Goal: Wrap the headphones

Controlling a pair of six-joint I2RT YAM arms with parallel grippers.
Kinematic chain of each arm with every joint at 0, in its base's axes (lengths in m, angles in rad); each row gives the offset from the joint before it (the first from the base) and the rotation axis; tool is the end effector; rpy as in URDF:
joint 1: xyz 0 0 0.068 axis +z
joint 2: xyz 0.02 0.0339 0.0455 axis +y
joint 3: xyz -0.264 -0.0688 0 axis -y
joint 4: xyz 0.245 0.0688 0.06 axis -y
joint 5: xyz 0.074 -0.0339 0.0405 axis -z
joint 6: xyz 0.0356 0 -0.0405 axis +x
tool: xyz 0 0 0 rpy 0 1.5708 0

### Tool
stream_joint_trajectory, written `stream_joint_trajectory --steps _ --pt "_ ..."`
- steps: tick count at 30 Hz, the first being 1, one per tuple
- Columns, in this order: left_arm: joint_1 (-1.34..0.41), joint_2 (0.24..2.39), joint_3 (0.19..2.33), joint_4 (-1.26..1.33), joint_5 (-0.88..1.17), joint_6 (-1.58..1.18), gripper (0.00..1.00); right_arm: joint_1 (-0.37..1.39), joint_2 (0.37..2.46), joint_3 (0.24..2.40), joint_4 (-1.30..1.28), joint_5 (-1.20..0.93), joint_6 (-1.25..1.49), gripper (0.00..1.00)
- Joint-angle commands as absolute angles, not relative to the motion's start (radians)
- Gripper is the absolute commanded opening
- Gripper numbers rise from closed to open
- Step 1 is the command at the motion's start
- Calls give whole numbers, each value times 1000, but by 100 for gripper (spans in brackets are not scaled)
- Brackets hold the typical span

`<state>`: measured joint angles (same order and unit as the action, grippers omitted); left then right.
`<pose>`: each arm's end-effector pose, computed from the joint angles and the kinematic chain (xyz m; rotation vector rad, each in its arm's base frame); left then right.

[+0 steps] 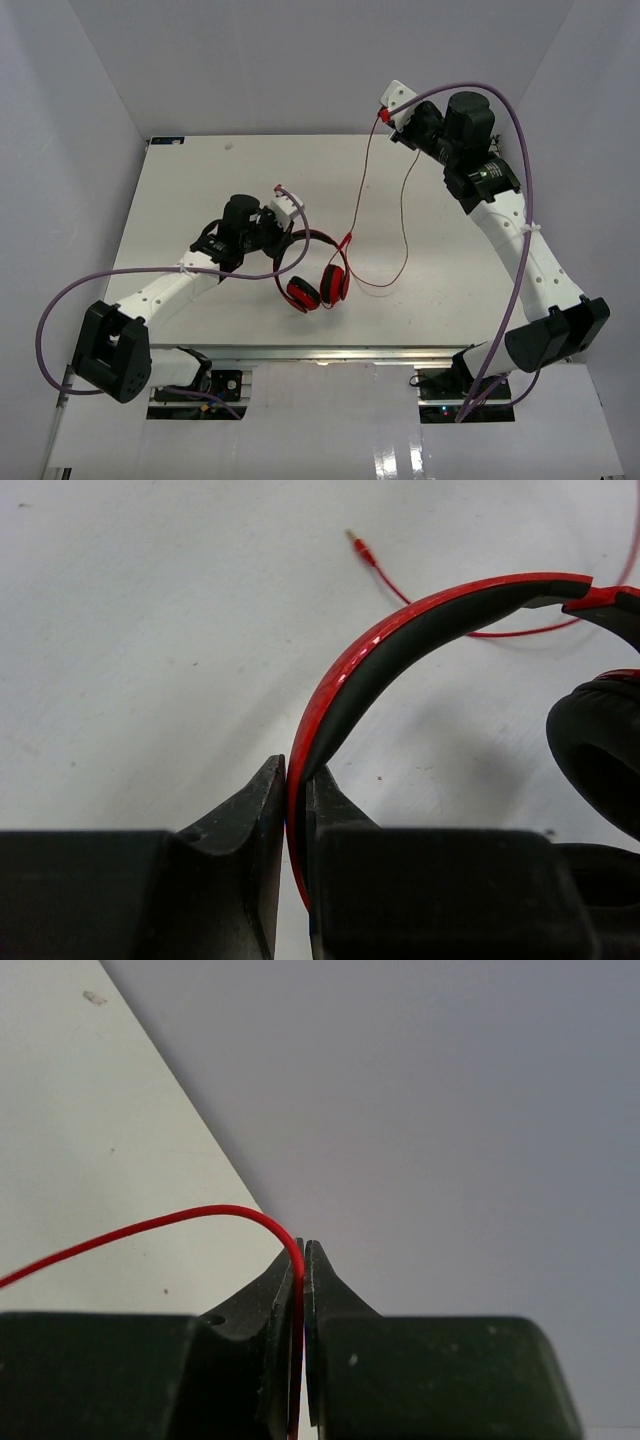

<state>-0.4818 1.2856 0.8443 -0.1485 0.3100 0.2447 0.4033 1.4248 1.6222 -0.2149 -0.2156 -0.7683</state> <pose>0.2454 -0.1406 0.2564 0.9354 1.9539 -0.4713 0.2903 0.1321 0.4797 -1.0136 1.2238 -0.1136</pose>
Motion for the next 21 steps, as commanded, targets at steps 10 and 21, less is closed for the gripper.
stream_joint_trajectory --steps 10,21 --pt "-514 1053 890 -111 553 141 0 366 1363 1535 -17 -17 -658 8" --pt "-514 905 915 -46 565 -36 0 325 1245 1327 -23 -77 -535 8"
